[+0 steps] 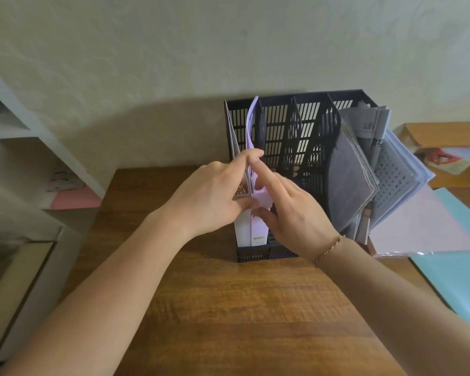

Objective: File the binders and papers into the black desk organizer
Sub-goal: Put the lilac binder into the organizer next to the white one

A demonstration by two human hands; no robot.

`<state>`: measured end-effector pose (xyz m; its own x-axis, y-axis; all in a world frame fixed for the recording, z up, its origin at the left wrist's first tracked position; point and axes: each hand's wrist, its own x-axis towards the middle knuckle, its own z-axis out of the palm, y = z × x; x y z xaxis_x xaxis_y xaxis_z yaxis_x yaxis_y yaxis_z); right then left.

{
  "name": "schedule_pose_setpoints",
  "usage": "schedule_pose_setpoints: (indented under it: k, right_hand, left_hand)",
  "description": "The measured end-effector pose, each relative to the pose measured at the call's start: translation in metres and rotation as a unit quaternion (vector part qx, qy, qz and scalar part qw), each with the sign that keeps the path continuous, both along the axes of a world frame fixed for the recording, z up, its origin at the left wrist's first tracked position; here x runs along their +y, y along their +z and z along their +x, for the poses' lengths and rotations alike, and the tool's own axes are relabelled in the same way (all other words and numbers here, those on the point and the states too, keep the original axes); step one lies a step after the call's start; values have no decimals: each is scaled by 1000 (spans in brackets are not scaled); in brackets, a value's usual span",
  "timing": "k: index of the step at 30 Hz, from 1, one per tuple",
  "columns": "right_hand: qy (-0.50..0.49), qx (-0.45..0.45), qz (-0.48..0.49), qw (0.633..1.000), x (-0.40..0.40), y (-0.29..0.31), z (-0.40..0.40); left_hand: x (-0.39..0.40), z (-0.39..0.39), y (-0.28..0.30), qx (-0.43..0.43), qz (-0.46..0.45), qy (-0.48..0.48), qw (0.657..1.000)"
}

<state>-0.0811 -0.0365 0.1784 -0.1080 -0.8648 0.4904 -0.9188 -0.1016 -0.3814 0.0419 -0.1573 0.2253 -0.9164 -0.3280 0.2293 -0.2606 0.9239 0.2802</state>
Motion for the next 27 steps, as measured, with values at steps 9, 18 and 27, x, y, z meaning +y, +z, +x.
schedule_pose_setpoints:
  k: [9,18,27]
  right_hand:
    - [-8,11,-9,1000,-11,-13,2]
    - [2,15,-24,1000,-14,-17,-2]
    - [1,11,-29,1000,-22,-24,0]
  left_hand:
    - [-7,0,-3,5,42,20,999]
    - [-3,4,-9,50,26,36,998]
    - [-9,5,-13,57,15,33,998]
